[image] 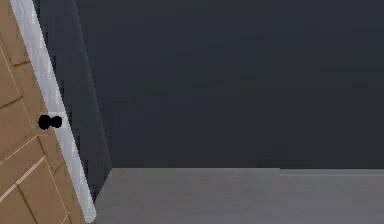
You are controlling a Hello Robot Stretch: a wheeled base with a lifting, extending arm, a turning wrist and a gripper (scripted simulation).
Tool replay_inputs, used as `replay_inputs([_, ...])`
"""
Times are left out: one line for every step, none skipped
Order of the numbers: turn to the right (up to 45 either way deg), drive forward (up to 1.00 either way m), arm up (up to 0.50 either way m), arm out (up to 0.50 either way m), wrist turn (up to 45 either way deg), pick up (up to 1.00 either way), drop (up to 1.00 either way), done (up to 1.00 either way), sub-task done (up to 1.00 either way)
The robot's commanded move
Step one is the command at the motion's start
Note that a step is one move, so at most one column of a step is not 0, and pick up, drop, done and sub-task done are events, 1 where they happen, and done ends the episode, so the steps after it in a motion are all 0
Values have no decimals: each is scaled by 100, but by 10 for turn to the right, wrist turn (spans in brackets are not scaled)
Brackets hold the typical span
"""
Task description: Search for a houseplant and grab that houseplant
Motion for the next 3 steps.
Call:
replay_inputs([0, 25, 0, 0, 0, 0, 0, 0, 0])
replay_inputs([450, 0, 0, 0, 0, 0, 0, 0, 0])
replay_inputs([300, 0, 0, 0, 0, 0, 0, 0, 0])
